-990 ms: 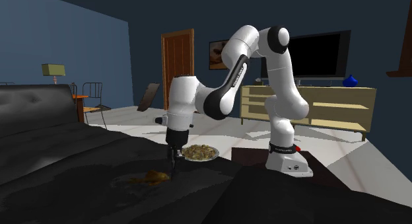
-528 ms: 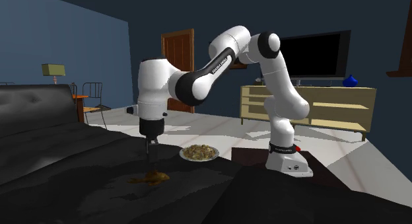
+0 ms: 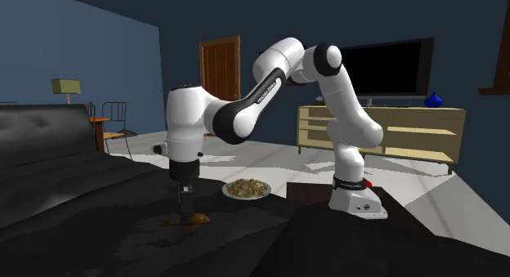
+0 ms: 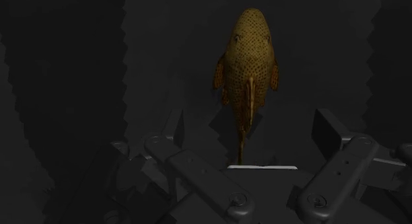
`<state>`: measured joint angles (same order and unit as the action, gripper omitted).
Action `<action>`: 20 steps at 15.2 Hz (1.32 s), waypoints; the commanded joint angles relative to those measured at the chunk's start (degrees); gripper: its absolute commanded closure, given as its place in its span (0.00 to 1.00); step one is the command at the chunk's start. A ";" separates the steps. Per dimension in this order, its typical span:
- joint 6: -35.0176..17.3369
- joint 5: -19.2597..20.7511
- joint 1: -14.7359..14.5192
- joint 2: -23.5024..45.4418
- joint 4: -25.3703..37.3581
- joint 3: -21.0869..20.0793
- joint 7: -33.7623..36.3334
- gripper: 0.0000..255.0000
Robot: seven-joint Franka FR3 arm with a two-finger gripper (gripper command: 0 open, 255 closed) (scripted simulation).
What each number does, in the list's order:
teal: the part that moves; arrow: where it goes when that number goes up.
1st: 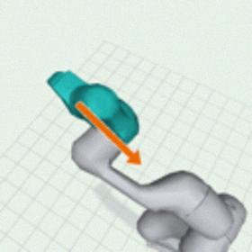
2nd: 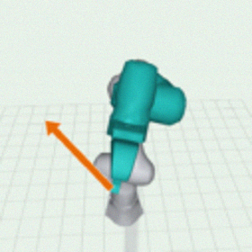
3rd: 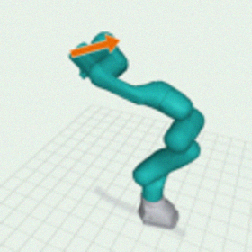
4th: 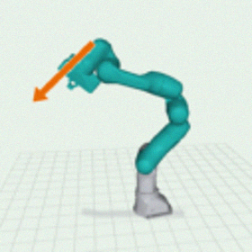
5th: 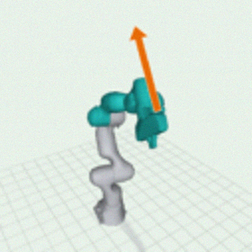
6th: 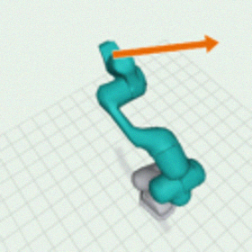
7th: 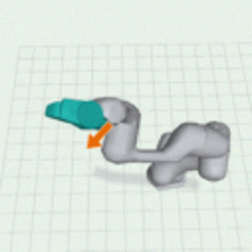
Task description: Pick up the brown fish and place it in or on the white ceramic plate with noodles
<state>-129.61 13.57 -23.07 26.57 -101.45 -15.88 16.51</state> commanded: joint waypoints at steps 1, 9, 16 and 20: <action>-0.34 0.15 -0.09 0.34 0.01 0.07 0.13 0.00; -0.33 0.14 -0.08 0.33 0.01 0.07 0.13 1.00; -0.32 0.14 -0.08 0.33 0.02 0.07 0.13 1.00; 1.43 -0.41 0.09 -0.88 0.62 -0.23 -0.30 1.00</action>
<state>-128.70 13.35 -23.09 26.09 -100.97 -16.03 16.41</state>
